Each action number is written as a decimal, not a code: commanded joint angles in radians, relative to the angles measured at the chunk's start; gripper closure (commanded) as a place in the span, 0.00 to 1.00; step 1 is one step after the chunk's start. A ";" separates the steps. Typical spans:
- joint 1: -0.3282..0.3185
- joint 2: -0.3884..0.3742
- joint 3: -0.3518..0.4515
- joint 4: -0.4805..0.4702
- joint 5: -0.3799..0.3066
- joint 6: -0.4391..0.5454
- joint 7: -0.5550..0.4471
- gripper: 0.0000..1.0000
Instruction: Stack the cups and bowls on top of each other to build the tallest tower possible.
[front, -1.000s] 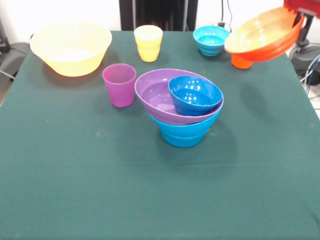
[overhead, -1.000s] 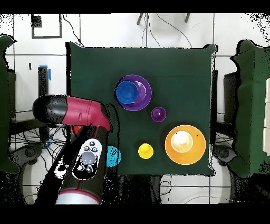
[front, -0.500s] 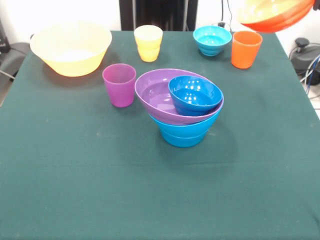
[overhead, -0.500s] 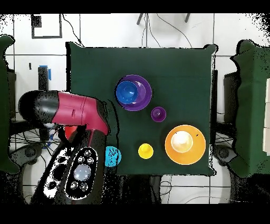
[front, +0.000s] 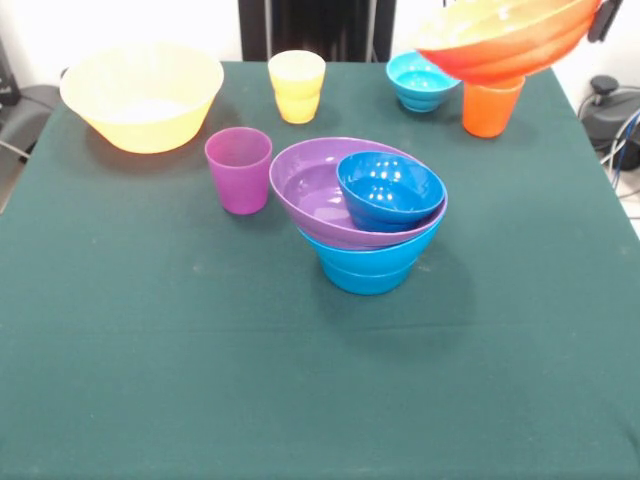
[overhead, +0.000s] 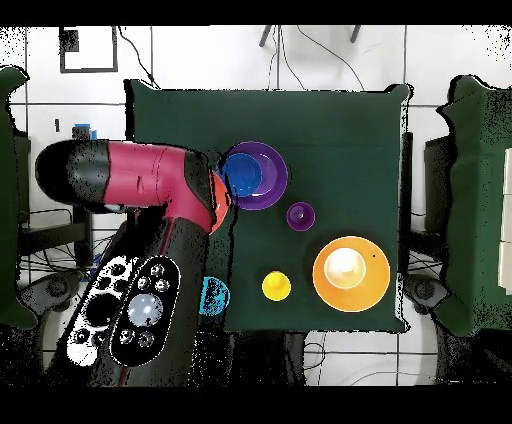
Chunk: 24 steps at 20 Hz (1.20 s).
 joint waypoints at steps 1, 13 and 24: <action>-0.014 0.184 -0.017 -0.189 -0.101 -0.118 0.168 1.00; -0.023 0.263 -0.090 -0.285 -0.101 -0.172 0.135 1.00; -0.020 0.281 -0.086 -0.220 -0.113 -0.042 0.038 1.00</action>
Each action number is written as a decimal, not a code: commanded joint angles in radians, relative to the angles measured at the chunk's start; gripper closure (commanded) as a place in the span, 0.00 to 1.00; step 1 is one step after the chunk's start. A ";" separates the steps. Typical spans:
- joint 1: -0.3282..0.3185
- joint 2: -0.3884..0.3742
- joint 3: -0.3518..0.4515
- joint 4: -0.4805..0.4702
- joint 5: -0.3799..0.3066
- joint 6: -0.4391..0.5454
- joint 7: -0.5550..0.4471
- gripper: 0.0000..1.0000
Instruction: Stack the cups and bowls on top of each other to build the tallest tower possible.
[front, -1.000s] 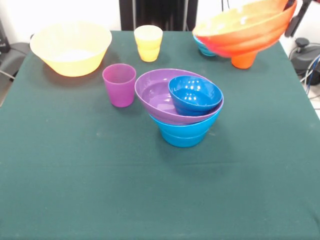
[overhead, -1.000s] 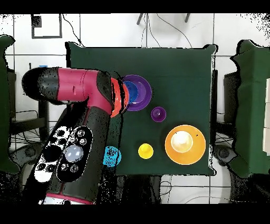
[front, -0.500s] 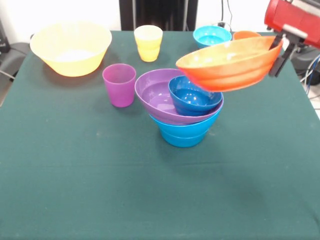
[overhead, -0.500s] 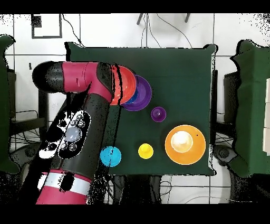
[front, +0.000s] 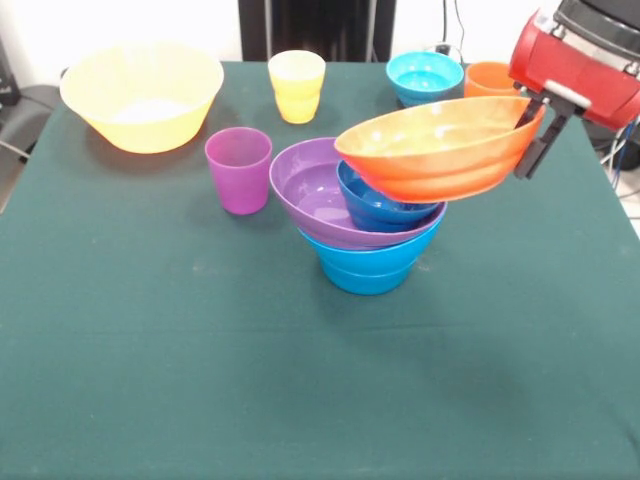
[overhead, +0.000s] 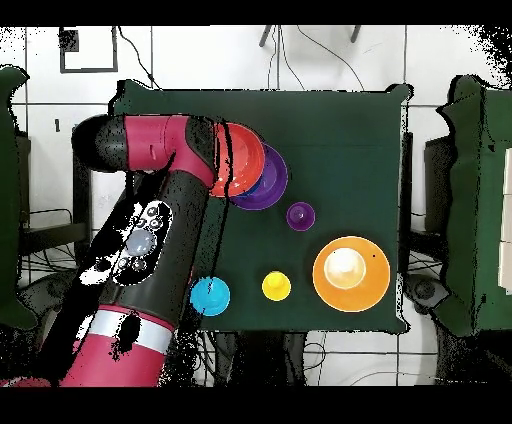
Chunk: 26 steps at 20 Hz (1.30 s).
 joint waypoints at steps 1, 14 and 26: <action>-0.016 0.008 0.049 0.033 -0.070 0.120 0.032 1.00; -0.014 0.022 0.041 0.037 -0.079 0.202 0.022 1.00; -0.021 0.091 0.033 0.000 -0.079 0.138 0.048 1.00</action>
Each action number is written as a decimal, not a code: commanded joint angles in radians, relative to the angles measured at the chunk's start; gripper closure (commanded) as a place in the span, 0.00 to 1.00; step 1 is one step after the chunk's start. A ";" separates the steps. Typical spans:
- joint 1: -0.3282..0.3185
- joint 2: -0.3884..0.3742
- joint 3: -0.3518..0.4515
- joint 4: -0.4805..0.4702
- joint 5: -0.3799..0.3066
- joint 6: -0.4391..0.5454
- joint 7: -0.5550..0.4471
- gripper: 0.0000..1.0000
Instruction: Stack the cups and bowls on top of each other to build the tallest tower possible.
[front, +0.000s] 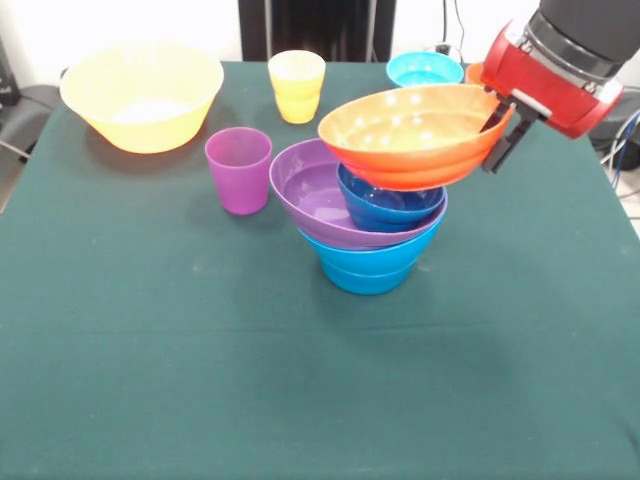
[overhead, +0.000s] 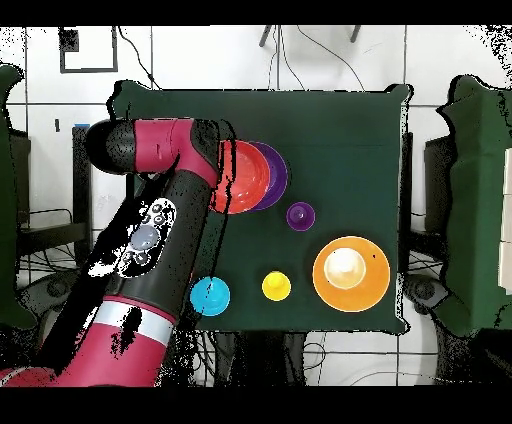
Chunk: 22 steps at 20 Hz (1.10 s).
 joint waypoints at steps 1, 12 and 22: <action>-0.022 0.055 0.055 -0.006 -0.077 0.031 0.053 1.00; -0.026 0.104 0.057 -0.013 -0.067 -0.050 0.074 1.00; -0.011 0.090 0.054 0.024 -0.069 -0.074 0.077 1.00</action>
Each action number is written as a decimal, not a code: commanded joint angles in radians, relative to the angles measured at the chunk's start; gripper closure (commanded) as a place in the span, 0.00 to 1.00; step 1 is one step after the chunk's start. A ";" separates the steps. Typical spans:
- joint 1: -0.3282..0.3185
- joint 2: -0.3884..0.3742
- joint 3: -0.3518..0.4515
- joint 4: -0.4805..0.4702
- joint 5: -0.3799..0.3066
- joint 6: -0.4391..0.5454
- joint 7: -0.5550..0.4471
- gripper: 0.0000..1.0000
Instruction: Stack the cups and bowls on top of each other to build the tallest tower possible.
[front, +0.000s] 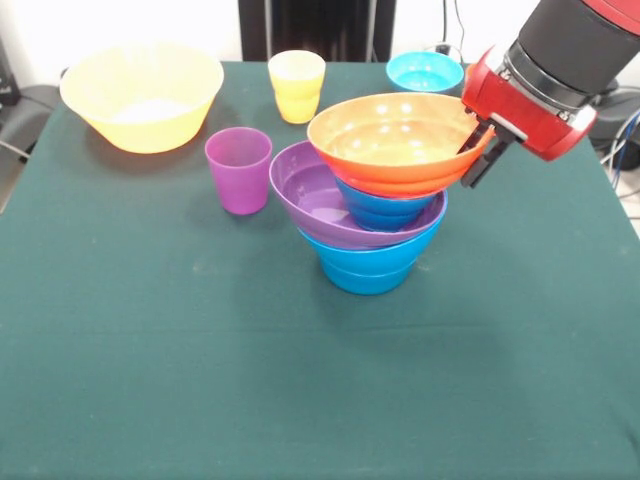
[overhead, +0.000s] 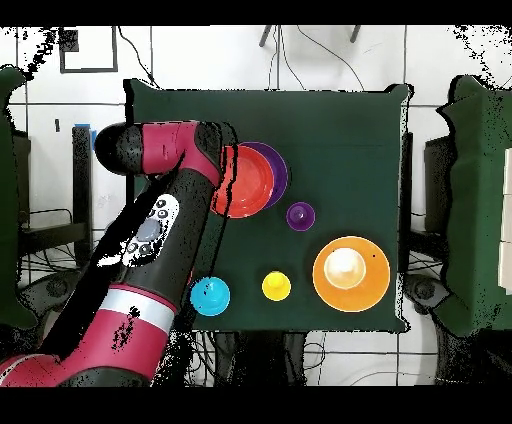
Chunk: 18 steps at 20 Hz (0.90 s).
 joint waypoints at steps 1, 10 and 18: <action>-0.011 0.038 0.069 0.036 -0.070 -0.071 0.075 1.00; -0.038 0.056 0.053 -0.014 -0.084 -0.068 0.039 1.00; -0.067 0.075 0.042 -0.064 -0.099 -0.079 -0.001 1.00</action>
